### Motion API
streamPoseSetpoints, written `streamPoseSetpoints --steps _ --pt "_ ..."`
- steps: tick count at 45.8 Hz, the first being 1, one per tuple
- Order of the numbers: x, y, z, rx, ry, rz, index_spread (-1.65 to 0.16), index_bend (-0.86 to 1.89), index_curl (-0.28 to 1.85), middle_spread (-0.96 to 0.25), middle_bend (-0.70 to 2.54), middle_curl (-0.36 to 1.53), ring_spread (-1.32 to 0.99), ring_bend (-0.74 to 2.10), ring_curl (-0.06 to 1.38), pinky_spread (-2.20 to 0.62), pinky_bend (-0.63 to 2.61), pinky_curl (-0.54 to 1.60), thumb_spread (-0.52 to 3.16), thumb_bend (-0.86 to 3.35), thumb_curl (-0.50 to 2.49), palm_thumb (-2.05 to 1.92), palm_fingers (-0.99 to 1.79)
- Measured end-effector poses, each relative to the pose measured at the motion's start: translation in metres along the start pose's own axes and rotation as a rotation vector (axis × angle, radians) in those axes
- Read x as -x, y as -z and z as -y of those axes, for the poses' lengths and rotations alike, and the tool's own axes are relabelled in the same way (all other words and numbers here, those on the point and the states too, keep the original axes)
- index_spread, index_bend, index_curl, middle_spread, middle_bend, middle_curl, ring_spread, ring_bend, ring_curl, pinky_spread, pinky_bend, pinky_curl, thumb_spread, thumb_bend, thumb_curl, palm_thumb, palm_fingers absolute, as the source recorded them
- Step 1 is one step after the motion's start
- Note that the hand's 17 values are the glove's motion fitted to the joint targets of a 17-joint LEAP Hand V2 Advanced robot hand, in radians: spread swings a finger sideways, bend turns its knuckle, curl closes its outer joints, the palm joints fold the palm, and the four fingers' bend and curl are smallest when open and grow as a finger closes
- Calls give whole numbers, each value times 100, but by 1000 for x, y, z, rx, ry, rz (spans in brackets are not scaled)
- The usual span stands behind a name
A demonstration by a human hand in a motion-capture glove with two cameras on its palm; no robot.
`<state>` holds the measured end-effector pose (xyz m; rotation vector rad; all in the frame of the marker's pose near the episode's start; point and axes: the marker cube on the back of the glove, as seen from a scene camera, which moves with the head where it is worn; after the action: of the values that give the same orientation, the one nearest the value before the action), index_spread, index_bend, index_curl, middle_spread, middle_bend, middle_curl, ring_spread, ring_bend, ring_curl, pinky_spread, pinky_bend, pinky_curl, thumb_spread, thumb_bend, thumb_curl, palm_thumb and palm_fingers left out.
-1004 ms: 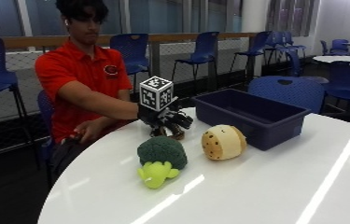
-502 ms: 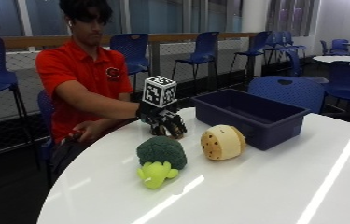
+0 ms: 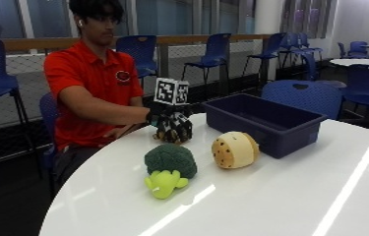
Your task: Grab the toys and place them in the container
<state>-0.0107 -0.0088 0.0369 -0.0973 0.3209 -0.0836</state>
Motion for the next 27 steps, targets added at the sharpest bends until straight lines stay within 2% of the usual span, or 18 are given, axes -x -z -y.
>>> streamPoseSetpoints --steps 12,21,27 --pt "-22 40 27 -7 -39 171 -36 48 55 -48 35 32 -54 64 26 -43 94 33 97 19 60 65 92" --pt "-30 104 78 -44 -78 66 -36 46 62 -50 35 35 -56 62 28 -43 94 34 90 15 66 65 91" --pt "-20 152 118 -100 -79 108 -37 44 66 -51 35 37 -57 62 30 -43 93 34 87 13 70 65 91"
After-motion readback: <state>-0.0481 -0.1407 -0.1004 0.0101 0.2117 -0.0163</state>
